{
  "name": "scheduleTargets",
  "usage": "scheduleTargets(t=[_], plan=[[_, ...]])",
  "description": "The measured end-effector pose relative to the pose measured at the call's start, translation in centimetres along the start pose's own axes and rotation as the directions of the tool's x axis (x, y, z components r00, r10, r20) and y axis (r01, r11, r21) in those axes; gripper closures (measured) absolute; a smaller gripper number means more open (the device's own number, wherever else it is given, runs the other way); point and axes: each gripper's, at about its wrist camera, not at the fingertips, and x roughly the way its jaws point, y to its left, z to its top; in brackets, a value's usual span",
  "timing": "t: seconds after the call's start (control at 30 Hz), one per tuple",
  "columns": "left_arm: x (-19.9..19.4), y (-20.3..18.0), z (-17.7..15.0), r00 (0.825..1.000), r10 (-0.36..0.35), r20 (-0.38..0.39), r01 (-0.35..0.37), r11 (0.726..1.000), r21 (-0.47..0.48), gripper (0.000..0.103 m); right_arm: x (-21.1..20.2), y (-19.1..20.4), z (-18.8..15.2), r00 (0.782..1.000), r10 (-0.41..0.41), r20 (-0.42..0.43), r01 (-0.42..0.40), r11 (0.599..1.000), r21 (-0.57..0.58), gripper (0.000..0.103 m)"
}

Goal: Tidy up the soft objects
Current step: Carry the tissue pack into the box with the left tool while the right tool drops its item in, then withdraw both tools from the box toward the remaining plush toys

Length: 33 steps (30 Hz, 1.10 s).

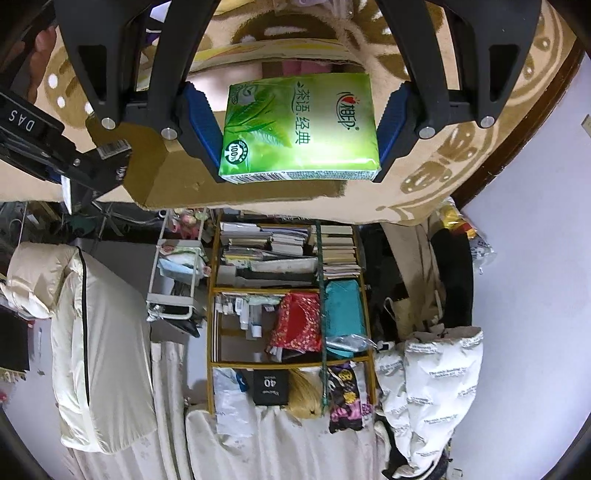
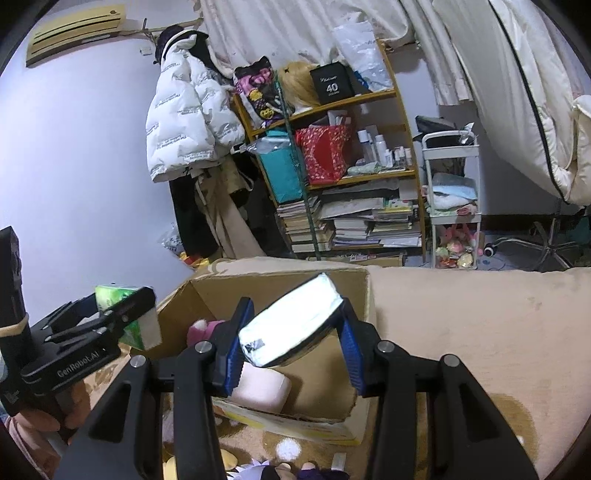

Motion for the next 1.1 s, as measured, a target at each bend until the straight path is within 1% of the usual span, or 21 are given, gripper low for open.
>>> scheduleTargets(t=[0.17,0.27,0.4,0.53,0.6,0.63,0.67,0.73,0.8,0.83,0.87,0.9,0.97,1.07,1.1], plan=[[1.0,-0.3,-0.6,0.999,-0.013,-0.033,0.014,1.000,0.016,0.028,1.4,0.3,-0.7,0.999,-0.002,-0.038,0.002,1.000,-0.013,0.055],[2.1,-0.4,-1.3,0.997,-0.009,-0.078,0.011,1.000,0.024,0.028,1.5,0.0,-1.0,0.999,-0.009,-0.043,0.009,1.000,-0.005,0.055],[3.4,-0.2,-2.0,0.989,-0.026,-0.143,0.024,1.000,-0.010,0.028,1.7,-0.4,-1.1,0.998,-0.012,-0.055,0.012,1.000,0.008,0.053],[3.6,-0.1,-2.4,0.986,-0.017,-0.168,0.016,1.000,-0.012,0.027,1.6,-0.6,-1.3,0.997,-0.005,-0.071,0.006,1.000,0.022,0.053],[3.4,-0.1,-2.4,0.986,-0.008,-0.166,0.007,1.000,-0.008,0.022,1.5,-0.7,-1.3,0.997,0.004,-0.073,-0.002,1.000,0.027,0.053],[3.3,-0.1,-2.4,0.986,-0.005,-0.165,0.004,1.000,-0.008,0.016,1.5,-0.6,-1.3,0.997,0.003,-0.073,-0.002,1.000,0.026,0.053],[3.1,-0.1,-2.4,0.987,0.000,-0.160,-0.001,1.000,-0.008,0.014,1.5,-0.6,-1.3,0.997,0.007,-0.073,-0.005,1.000,0.024,0.053],[2.7,0.0,-2.4,0.988,0.005,-0.154,-0.006,1.000,-0.008,0.013,1.3,-0.6,-1.3,0.997,0.004,-0.076,-0.003,1.000,0.022,0.052],[2.4,0.1,-2.3,0.986,0.011,-0.165,-0.012,1.000,-0.005,0.011,1.2,-0.5,-1.3,0.997,0.003,-0.075,-0.001,1.000,0.023,0.048],[2.3,0.2,-2.3,0.984,0.019,-0.177,-0.019,1.000,-0.003,0.007,1.1,-0.5,-1.3,0.997,0.001,-0.075,0.001,1.000,0.025,0.042],[2.0,0.2,-2.3,0.982,0.034,-0.185,-0.034,0.999,0.005,0.006,0.9,-0.5,-1.4,0.997,0.001,-0.073,0.001,1.000,0.027,0.038],[1.7,0.1,-2.2,0.982,0.046,-0.183,-0.044,0.999,0.016,0.006,0.7,-0.4,-1.5,0.997,-0.003,-0.071,0.005,1.000,0.028,0.036],[0.9,0.0,-2.2,0.983,0.059,-0.172,-0.053,0.998,0.041,0.004,0.2,-0.4,-1.6,0.997,-0.007,-0.073,0.009,0.999,0.030,0.022],[-0.3,0.0,-2.2,0.983,0.074,-0.166,-0.065,0.996,0.058,0.001,-0.7,-0.2,-1.7,0.997,-0.014,-0.073,0.016,0.999,0.032,0.012],[-0.8,0.0,-2.2,0.983,0.074,-0.169,-0.065,0.996,0.057,0.001,-1.0,-0.1,-1.8,0.997,-0.015,-0.074,0.017,0.999,0.033,0.011]])
